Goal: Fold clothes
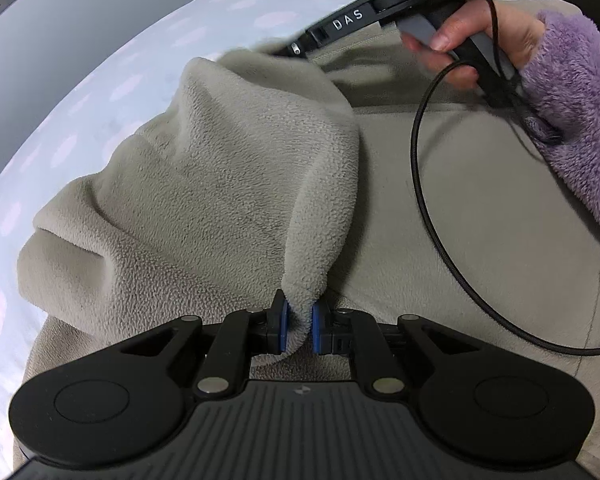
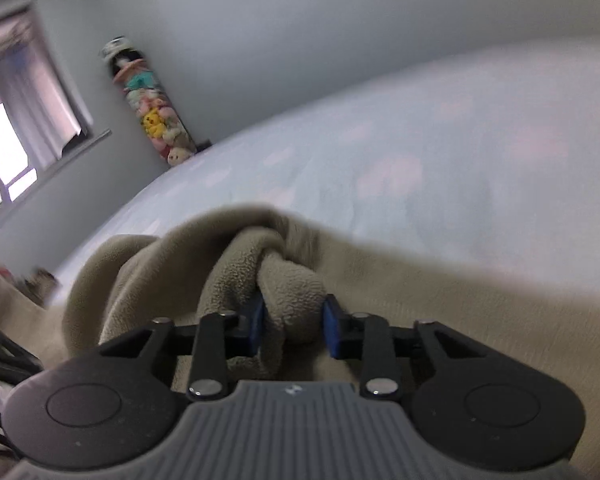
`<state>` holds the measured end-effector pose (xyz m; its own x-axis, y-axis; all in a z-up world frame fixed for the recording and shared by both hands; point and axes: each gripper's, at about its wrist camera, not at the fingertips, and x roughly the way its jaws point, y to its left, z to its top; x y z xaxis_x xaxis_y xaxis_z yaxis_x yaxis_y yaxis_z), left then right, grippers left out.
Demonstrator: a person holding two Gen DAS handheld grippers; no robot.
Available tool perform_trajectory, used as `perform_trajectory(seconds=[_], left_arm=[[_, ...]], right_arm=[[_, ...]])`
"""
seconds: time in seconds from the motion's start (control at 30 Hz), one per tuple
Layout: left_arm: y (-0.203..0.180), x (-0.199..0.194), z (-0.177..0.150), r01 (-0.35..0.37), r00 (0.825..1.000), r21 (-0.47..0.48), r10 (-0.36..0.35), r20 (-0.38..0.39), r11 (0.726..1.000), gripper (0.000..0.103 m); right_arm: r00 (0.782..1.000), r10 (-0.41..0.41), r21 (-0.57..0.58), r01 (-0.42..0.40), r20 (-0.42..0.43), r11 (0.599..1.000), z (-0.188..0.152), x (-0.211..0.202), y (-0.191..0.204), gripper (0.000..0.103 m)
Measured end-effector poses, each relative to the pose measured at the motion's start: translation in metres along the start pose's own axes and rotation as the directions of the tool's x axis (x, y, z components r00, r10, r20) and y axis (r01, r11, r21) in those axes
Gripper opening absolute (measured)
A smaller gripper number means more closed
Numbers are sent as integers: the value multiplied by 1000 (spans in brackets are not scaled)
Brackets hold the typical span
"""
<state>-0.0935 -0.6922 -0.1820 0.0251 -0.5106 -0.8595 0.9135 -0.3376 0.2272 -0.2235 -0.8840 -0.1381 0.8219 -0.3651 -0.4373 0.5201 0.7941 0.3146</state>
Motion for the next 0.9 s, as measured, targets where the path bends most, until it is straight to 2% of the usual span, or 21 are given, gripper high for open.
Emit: perform_trajectory(seconds=[0.07,0.13,0.2,0.27,0.43,0.5,0.57,0.63,0.7,0.83,0.9], left_arm=[[-1,-2,-2,0,1000,-1,0,0,1000,10],[-2,-3,-4,3,1000,-1,-3,0,1000,10],[-2,-5,-5,6,1000,-5,-6,1,1000,10],[-1,-6,-5,12,1000,-21,-12,4,1000,10],[5,-11,-6,25,1000,-93,-23,15,995,14],[7,-17,-7,24,1000,-112,-21,22,993,16],[9,-28,-11,26,999,-160,-19,44,987,18],[26,-36,1,29,997,-211,-13,76,977,30],[32,-52,-5,26,993,-258,5,119,966,41],[54,-73,-3,2,977,-375,78,199,927,41],[75,-64,9,-40,970,-461,144,194,887,41]], right_arm=[[993,-55,-221,78,107,972,0,-9,27,30],[977,-124,-445,190,173,875,-11,-6,52,30],[969,-195,-547,248,153,799,-21,7,61,30],[968,-225,-530,250,112,810,-22,17,56,30],[972,-235,-421,224,26,879,-17,23,39,33],[970,-241,-361,228,8,904,-11,19,34,41],[969,-247,-301,232,-11,925,-5,16,29,57],[968,-250,-246,239,-17,939,2,9,23,60],[963,-269,-214,264,3,940,9,-2,22,60],[942,-328,-181,336,72,924,19,-27,24,60],[944,-313,-143,326,108,934,24,-37,24,60]])
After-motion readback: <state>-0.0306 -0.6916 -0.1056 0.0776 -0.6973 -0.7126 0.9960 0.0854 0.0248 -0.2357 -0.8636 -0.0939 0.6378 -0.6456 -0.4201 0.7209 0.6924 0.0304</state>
